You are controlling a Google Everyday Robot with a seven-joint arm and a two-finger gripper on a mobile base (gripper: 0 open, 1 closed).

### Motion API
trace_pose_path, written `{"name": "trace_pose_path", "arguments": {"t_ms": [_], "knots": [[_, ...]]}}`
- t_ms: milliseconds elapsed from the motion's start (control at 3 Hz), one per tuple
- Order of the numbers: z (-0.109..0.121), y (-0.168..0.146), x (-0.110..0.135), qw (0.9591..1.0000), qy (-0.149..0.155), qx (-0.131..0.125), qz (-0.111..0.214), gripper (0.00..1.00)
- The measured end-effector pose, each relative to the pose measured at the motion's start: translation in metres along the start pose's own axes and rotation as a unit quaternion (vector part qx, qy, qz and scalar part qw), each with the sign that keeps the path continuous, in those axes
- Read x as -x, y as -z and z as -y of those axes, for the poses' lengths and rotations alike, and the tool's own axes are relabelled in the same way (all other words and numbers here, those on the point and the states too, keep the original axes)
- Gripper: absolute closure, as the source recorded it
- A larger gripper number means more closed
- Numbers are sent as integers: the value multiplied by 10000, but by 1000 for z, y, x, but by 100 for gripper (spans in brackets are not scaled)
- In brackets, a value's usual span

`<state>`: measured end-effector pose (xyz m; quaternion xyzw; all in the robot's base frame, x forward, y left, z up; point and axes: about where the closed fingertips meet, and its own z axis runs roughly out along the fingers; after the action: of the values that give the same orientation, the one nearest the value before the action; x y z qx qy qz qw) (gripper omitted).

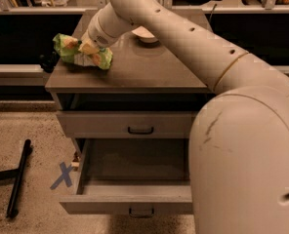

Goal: Place green rice chip bag into middle drawer

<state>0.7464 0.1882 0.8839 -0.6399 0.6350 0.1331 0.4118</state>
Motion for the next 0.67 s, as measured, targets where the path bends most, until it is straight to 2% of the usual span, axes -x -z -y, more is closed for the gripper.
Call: {"name": "trace_pose_path", "arguments": {"t_ms": [333, 667], "knots": [[-8, 50, 16, 9989, 164, -242, 363, 100], [-24, 96, 13, 9969, 209, -160, 744, 100]]}}
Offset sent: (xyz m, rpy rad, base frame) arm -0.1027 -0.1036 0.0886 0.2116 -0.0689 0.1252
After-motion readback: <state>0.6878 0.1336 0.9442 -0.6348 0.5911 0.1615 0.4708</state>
